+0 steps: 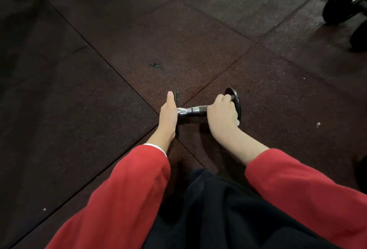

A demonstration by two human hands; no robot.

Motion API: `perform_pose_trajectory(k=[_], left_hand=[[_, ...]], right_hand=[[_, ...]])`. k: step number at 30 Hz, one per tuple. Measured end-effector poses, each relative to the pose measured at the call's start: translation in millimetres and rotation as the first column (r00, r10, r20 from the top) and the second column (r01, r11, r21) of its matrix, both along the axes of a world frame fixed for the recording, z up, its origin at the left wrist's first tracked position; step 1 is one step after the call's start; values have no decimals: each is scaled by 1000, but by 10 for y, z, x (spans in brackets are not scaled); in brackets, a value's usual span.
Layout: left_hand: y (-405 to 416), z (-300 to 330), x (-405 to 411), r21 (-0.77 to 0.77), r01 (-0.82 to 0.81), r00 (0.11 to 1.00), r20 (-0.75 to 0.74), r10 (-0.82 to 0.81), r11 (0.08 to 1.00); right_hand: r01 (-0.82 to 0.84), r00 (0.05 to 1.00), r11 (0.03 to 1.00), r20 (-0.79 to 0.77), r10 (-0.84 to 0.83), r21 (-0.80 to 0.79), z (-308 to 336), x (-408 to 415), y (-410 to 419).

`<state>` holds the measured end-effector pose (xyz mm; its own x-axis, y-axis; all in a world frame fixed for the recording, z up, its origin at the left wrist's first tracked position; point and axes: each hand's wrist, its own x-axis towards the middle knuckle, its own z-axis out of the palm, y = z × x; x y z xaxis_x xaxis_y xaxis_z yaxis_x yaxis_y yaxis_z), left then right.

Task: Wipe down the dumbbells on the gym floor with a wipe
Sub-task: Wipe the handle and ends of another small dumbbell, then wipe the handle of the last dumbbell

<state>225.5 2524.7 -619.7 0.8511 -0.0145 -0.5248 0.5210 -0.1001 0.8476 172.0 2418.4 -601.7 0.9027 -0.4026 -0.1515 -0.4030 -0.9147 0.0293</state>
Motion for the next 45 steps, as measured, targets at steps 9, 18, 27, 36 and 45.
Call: perform_pose_trajectory(k=[9,18,27,36,45], left_hand=[[-24,11,16,81,-8,999,36,5,997],[-56,280,289,565,308,938,-45,-344,766],[-178,2015,432,700,521,774,-147,-616,488],[-103,4604,633,700,468,779,-40,-625,539],[478,6047,540,641,570,724,-96,-683,514]], right_hand=[[-40,999,980,-16,38,-194,-136,-3,50],[-246,954,969,-171,246,24,99,382,-131],[116,967,946,-253,-38,303,1896,581,-391],[133,986,933,-144,-88,335,4287,692,-272],[274,960,871,-175,-220,408,5666,601,309]])
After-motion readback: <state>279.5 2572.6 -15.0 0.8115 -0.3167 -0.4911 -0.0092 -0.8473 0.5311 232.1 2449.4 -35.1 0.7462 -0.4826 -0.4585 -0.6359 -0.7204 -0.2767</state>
